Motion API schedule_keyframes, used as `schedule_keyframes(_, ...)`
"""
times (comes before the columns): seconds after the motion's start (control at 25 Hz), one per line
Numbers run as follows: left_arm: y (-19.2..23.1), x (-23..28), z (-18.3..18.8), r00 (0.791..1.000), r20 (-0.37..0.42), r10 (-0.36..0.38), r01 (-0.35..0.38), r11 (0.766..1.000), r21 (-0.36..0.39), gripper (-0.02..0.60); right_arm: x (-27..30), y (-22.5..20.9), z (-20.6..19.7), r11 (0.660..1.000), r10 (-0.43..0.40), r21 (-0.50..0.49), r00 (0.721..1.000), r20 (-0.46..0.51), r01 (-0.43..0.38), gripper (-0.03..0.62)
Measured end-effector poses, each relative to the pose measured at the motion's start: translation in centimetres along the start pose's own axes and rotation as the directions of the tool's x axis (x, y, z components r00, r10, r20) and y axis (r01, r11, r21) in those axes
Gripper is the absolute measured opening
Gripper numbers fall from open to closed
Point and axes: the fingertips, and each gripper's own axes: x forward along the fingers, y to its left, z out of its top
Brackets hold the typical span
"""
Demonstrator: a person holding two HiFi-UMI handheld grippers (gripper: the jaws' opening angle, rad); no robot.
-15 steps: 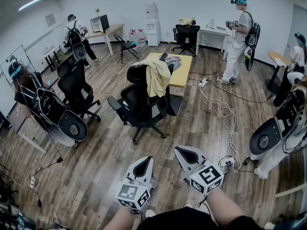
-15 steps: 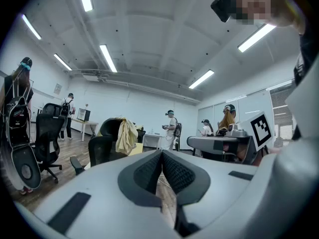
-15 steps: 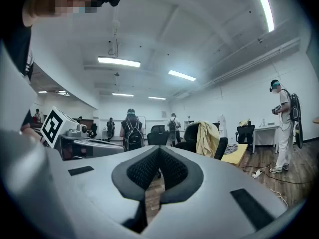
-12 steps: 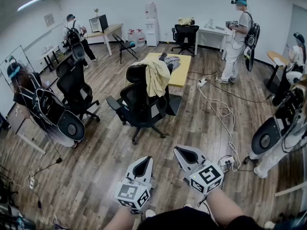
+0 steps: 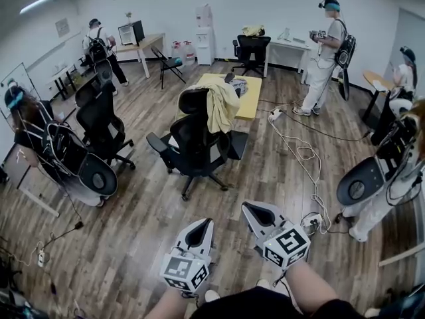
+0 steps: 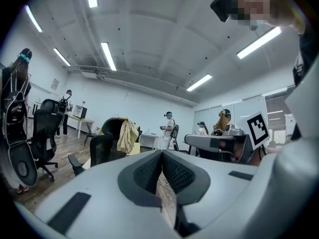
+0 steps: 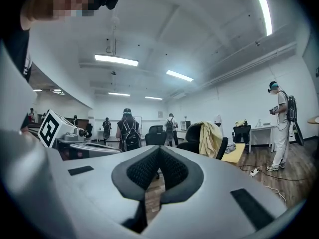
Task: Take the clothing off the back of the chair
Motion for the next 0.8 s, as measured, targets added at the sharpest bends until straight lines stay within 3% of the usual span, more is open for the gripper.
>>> schedule_keyframes(0.44,5.1,-5.9,-1.5,0.997,-0.043,-0.057,0.058,0.998,0.008,0.018,3.0,5.9,-0.7,0.997,-0.075,0.014,0.997,0.013,0.075,0.012)
schedule_keyframes(0.8,6.9,-5.5,-0.6,0.999,-0.035,-0.028,0.028,1.0,0.007,0.018,4.2,5.0,-0.1,0.997,-0.077,0.02,0.997,0.02,0.077,0.012)
